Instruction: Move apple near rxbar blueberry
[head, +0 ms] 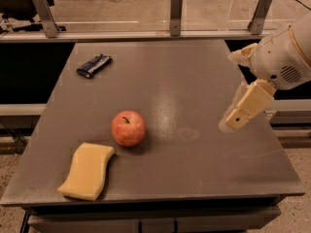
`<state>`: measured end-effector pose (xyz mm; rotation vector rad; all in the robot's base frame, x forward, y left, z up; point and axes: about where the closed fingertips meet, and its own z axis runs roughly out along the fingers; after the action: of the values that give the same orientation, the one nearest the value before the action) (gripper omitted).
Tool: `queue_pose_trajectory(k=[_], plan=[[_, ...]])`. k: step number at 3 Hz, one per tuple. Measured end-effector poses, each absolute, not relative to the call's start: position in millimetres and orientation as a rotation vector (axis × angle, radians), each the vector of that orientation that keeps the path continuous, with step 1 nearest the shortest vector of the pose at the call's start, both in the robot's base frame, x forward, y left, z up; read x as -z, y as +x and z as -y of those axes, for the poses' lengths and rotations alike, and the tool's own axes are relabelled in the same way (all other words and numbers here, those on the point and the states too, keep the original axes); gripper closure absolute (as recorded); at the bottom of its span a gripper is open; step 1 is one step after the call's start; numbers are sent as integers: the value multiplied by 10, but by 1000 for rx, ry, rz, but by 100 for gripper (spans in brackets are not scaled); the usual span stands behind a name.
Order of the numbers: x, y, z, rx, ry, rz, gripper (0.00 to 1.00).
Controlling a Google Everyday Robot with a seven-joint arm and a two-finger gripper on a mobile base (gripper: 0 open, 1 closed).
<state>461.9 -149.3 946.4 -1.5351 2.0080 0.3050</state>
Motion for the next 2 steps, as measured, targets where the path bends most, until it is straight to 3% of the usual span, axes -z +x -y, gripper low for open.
queue_pose_trajectory(k=[2], plan=[[-9335,4662,1347,-362,-1491,-1932,0]])
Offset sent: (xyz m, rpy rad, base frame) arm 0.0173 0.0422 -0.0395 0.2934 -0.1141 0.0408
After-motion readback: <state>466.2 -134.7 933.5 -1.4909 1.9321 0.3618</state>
